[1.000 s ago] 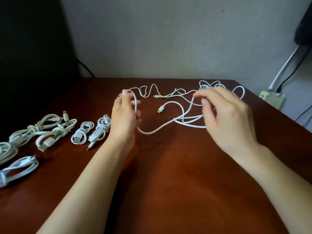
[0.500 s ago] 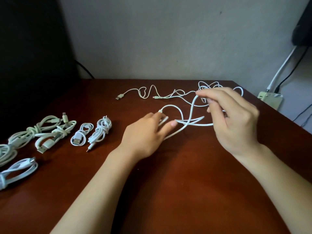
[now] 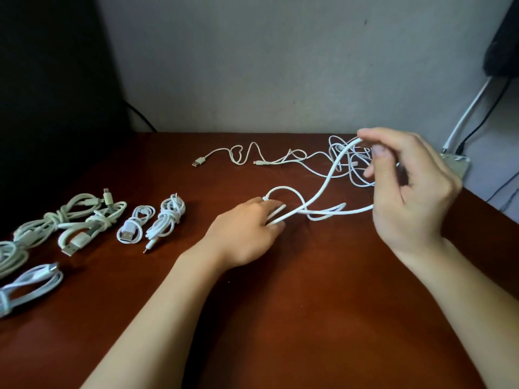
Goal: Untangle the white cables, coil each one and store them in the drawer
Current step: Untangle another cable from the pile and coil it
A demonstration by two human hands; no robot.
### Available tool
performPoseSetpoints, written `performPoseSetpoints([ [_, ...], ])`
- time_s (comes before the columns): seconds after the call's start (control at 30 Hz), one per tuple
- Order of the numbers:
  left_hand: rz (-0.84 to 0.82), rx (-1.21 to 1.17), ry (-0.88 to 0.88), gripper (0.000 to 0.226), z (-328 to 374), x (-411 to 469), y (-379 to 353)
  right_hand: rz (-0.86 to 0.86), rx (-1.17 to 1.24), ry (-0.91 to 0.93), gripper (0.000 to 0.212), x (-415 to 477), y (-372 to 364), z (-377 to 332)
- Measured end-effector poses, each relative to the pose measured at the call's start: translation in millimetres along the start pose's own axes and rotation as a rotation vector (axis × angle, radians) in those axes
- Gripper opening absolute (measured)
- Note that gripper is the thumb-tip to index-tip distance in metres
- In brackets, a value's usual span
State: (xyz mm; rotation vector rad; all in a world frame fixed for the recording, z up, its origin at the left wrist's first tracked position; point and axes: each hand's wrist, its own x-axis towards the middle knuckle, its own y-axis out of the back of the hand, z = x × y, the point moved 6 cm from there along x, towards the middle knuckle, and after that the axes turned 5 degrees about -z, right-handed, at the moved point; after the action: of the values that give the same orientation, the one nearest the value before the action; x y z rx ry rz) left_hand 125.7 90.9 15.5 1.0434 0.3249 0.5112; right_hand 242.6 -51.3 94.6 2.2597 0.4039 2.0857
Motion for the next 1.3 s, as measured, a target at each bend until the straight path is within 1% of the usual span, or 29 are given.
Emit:
performPoseSetpoints([
  [0.07, -0.021, -0.275, -0.027, 0.021, -1.0, 0.8, 0.1, 0.010, 0.006, -0.042, 0.022, 1.1, 1.1, 4.9],
  [0.1, -0.027, -0.398, -0.057, 0.023, 0.2, 0.1, 1.0, 0.015, 0.015, -0.071, 0.022, 1.5, 1.6, 8.9],
  [0.2, -0.015, -0.637, -0.105, 0.039, 4.6, -2.6, 6.2, 0.018, 0.068, -0.195, 0.022, 2.5, 2.2, 26.2],
  [0.27, -0.018, -0.792, -0.137, 0.038, 8.7, -3.6, 9.0, -0.013, 0.092, -0.282, 0.023, 2.2, -0.6, 38.3],
  [0.3, -0.022, -0.826, -0.157, 0.036, 10.9, -4.4, 11.2, -0.038, 0.097, -0.312, 0.023, 1.7, -2.8, 42.6],
  [0.4, -0.056, -0.848, -0.240, 0.037, 15.4, -5.1, 14.2, -0.089, 0.116, -0.378, 0.021, -1.2, -8.1, 50.6],
  [0.47, -0.115, -0.929, -0.280, 0.043, 16.6, -5.4, 12.4, -0.101, 0.165, -0.430, 0.019, -3.1, -11.0, 53.1],
  [0.53, -0.152, -1.025, -0.293, 0.044, 18.3, -5.8, 12.7, -0.125, 0.249, -0.466, 0.018, -5.5, -15.4, 52.1],
  [0.6, -0.172, -1.076, -0.272, 0.043, 19.2, -6.3, 12.9, -0.191, 0.330, -0.479, 0.023, -9.3, -23.1, 46.9],
  [0.67, -0.183, -1.086, -0.228, 0.049, 17.5, -5.5, 12.0, -0.304, 0.421, -0.500, 0.023, -14.6, -34.8, 40.2],
  [0.73, -0.191, -1.081, -0.194, 0.050, 15.8, -3.6, 10.0, -0.457, 0.473, -0.513, 0.023, -20.1, -46.8, 33.5],
  [0.8, -0.181, -1.082, -0.155, 0.047, 13.6, -2.1, 8.5, -0.658, 0.521, -0.521, 0.028, -28.2, -58.7, 28.1],
  [0.9, -0.125, -1.109, -0.090, 0.048, 7.1, -0.9, 7.9, -0.954, 0.614, -0.532, 0.041, -43.2, -68.8, 17.8],
  [0.97, -0.093, -1.132, -0.083, 0.048, 4.4, -0.3, 9.2, -1.072, 0.520, -0.437, 0.045, -47.8, -69.5, 12.1],
  [1.0, -0.082, -1.140, -0.075, 0.047, 3.1, -0.2, 9.8, -1.107, 0.452, -0.381, 0.042, -48.3, -69.3, 9.5],
  [1.03, -0.068, -1.148, -0.058, 0.047, 1.3, -0.3, 10.6, -1.128, 0.400, -0.335, 0.036, -47.8, -69.2, 6.5],
  [1.1, -0.044, -1.166, -0.028, 0.046, -2.3, -0.9, 11.7, -1.146, 0.349, -0.306, 0.024, -47.2, -69.6, 2.8],
  [1.17, -0.037, -1.166, -0.026, 0.047, -3.4, -1.4, 12.2, -1.137, 0.292, -0.287, 0.026, -46.6, -69.1, 1.5],
  [1.23, -0.031, -1.150, -0.031, 0.048, -3.7, -1.7, 12.8, -1.096, 0.286, -0.263, 0.018, -44.5, -67.6, 0.1],
  [1.3, -0.021, -1.131, -0.035, 0.048, -4.7, -1.3, 13.1, -1.016, 0.281, -0.217, 0.013, -39.8, -64.0, -1.6],
])
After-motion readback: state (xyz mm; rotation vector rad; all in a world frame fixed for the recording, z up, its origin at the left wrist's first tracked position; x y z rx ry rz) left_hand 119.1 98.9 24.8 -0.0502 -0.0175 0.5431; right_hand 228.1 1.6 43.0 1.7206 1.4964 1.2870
